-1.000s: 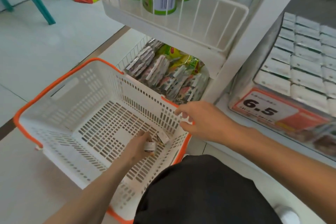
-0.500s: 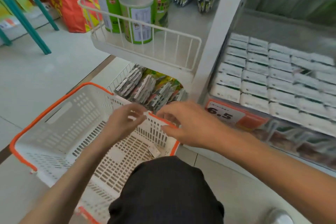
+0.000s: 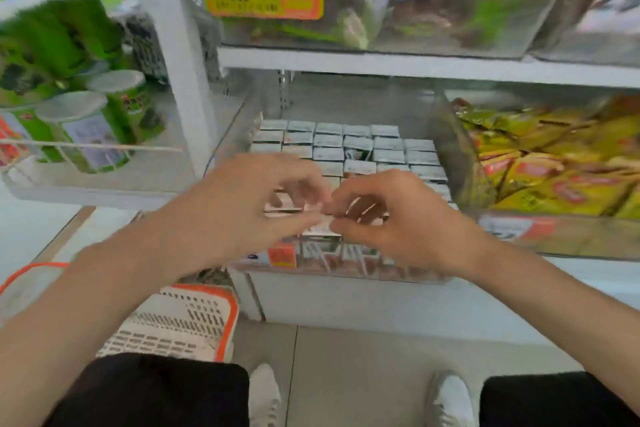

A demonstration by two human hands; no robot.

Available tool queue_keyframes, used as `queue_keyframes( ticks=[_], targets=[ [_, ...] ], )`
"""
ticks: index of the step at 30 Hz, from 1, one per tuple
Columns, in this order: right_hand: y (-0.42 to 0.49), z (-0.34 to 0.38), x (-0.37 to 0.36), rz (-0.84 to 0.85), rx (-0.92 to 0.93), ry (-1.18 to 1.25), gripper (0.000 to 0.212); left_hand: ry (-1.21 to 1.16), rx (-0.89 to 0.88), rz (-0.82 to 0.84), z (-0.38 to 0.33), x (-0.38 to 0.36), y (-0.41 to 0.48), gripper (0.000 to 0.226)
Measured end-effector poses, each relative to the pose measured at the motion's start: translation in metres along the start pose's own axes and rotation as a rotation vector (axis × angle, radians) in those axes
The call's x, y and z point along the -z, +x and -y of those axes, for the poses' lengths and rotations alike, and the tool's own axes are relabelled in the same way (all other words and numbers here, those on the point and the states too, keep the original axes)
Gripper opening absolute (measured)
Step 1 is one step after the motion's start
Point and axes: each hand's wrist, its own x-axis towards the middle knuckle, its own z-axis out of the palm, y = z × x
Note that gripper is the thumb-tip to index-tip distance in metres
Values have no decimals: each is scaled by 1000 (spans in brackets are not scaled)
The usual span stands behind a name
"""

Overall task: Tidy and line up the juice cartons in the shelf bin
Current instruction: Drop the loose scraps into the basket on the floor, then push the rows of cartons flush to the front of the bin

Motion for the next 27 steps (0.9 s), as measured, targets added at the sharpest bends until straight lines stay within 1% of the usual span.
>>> queue_keyframes(
  ticks=[2,3,5,7,10,14,21,27],
  targets=[
    [-16,-16,13,-23,-22,-38,9,176,22,145,-1,-11,12,19],
    [-24,-22,17,-21,-28,-53,9,230,38,191,1,-16,15,23],
    [-34,-31,21,18,-33,-103,11,262,67,240,8,-23,19,31],
    [-40,-36,19,49,-10,-169,15,258,69,257,16,-28,19,32],
    [-42,-41,15,34,40,-244,17,252,28,212,27,-34,14,24],
    [-45,-42,10,-4,106,-325,8,262,-19,147,31,-40,9,19],
    [-46,-44,7,-73,122,-304,6,282,-95,79,26,-43,4,14],
    [-50,-47,2,-128,155,-305,7,380,-204,-5,22,-47,0,8]
  ],
)
